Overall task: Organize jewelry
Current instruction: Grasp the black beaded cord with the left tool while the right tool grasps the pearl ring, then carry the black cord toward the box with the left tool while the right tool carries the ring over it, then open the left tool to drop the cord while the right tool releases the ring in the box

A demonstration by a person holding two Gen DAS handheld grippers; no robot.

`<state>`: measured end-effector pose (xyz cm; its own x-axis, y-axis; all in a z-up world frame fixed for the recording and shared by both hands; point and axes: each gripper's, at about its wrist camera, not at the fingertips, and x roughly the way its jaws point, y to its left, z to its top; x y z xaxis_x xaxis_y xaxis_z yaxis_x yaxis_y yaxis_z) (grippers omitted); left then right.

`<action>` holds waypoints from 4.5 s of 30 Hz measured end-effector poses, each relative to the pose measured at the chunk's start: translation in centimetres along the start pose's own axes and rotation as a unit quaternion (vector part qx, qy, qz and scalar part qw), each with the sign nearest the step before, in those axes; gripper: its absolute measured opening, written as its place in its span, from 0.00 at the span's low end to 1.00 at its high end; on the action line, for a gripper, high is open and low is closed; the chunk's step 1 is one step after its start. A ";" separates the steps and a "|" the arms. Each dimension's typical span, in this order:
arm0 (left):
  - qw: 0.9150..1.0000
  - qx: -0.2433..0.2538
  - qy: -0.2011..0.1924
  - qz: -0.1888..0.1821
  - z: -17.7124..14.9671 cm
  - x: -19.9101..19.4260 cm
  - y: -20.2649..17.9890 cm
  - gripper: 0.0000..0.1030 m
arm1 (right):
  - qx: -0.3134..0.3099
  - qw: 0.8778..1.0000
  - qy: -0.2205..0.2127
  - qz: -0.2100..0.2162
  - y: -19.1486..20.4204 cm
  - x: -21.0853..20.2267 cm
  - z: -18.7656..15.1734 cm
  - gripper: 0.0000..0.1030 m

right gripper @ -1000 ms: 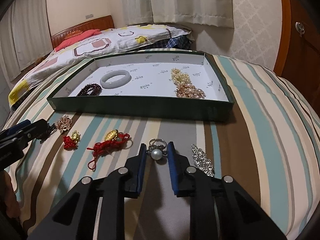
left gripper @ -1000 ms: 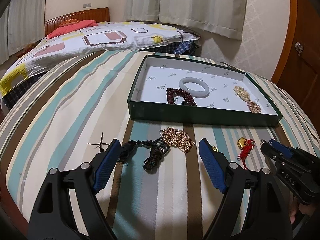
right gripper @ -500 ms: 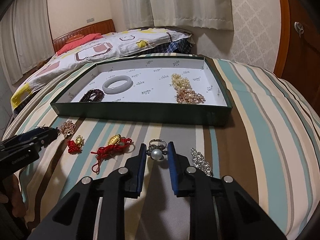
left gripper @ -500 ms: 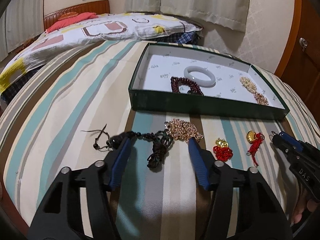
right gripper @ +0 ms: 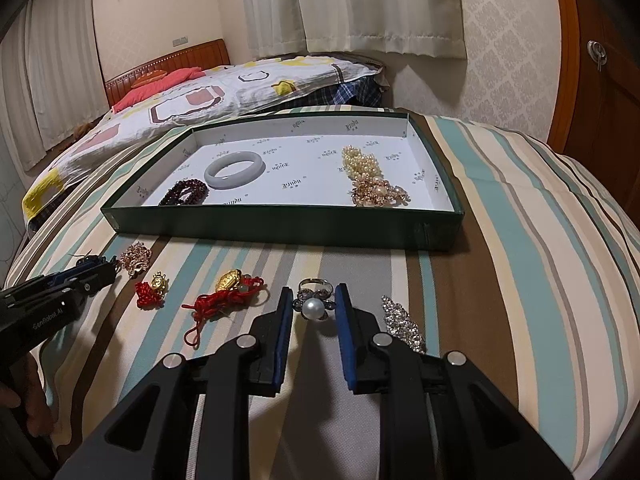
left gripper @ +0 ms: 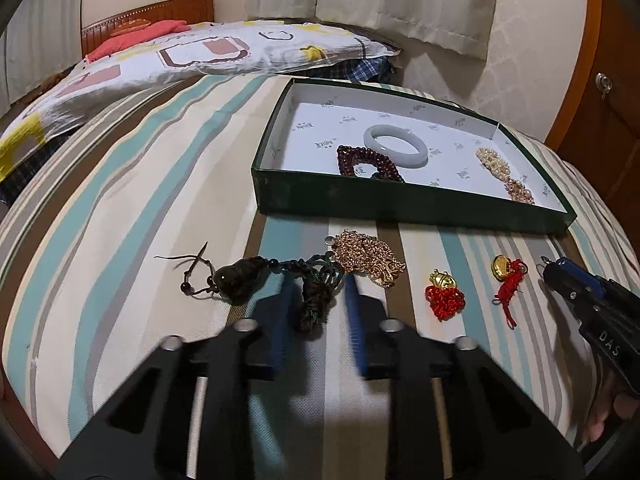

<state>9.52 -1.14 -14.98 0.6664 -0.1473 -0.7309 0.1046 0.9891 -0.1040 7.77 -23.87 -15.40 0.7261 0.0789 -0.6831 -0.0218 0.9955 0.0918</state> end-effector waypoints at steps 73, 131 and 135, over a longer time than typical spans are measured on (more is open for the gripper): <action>0.988 0.003 -0.147 -0.035 15.6 1.3 -4.0 0.08 | -0.006 0.993 -0.116 0.020 0.0 4.0 14.4 0.22; 0.992 -0.020 -0.121 -0.018 16.7 3.3 -3.3 0.60 | -0.003 0.996 -0.086 0.008 -1.2 3.9 14.6 0.37; 0.992 -0.015 -0.126 -0.019 15.4 1.6 -3.3 0.60 | -0.001 0.996 -0.094 0.002 -1.5 2.3 13.4 0.37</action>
<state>21.58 -4.77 -5.47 0.8257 -0.1783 -0.5352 0.1137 0.9819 -0.1517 18.74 -25.92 -7.40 0.8415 0.0716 -0.5355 -0.0263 0.9954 0.0918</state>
